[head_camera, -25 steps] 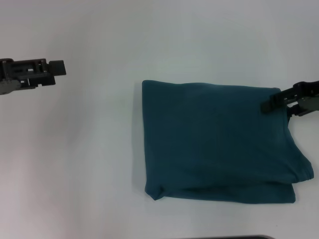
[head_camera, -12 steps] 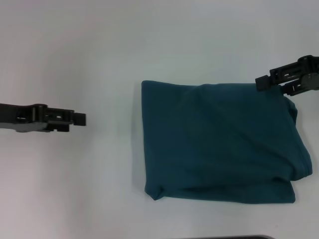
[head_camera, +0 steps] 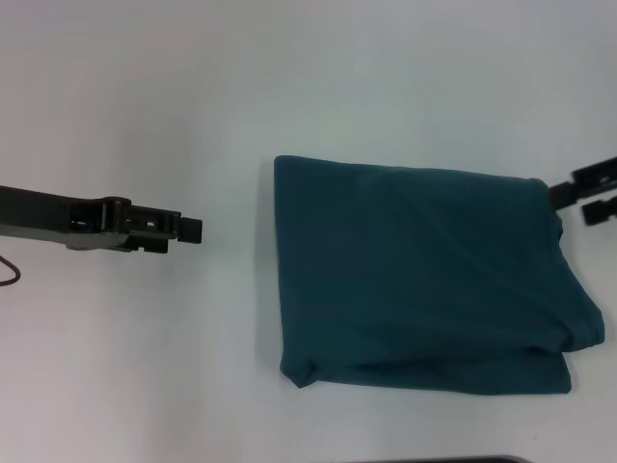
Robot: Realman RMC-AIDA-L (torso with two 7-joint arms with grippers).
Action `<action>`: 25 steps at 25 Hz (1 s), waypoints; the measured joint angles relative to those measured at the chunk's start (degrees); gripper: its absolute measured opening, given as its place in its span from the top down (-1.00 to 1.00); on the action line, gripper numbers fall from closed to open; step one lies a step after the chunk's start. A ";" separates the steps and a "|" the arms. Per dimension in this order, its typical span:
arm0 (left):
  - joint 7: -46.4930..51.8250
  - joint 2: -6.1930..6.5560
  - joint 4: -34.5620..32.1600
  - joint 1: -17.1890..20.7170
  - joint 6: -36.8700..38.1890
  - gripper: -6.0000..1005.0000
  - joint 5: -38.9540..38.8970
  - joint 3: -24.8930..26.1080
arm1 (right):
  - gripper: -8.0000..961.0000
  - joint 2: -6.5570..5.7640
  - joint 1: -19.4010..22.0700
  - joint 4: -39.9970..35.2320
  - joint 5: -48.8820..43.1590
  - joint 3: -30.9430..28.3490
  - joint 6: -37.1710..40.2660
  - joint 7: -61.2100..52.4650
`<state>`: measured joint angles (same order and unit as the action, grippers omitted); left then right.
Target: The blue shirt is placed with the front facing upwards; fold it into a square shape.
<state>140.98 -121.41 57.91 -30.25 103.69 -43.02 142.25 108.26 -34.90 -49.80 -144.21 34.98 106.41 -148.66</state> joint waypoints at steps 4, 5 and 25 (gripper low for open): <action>-0.01 0.13 0.04 -0.29 -0.14 -0.47 -0.16 0.19 | -0.68 -1.03 0.33 -3.77 0.66 -2.07 1.17 -1.04; -0.01 0.15 0.04 -0.31 -0.18 -0.47 -0.15 0.19 | -0.68 -1.27 0.18 -4.05 1.90 -2.61 2.04 -1.03; 0.03 -0.24 -0.03 -0.59 -0.09 -0.46 -0.20 -0.12 | -0.68 2.46 -1.45 5.18 3.77 3.95 -6.81 2.23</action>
<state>141.00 -121.65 57.88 -30.83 103.60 -43.21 142.13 110.72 -36.35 -44.63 -140.45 38.93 99.60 -146.44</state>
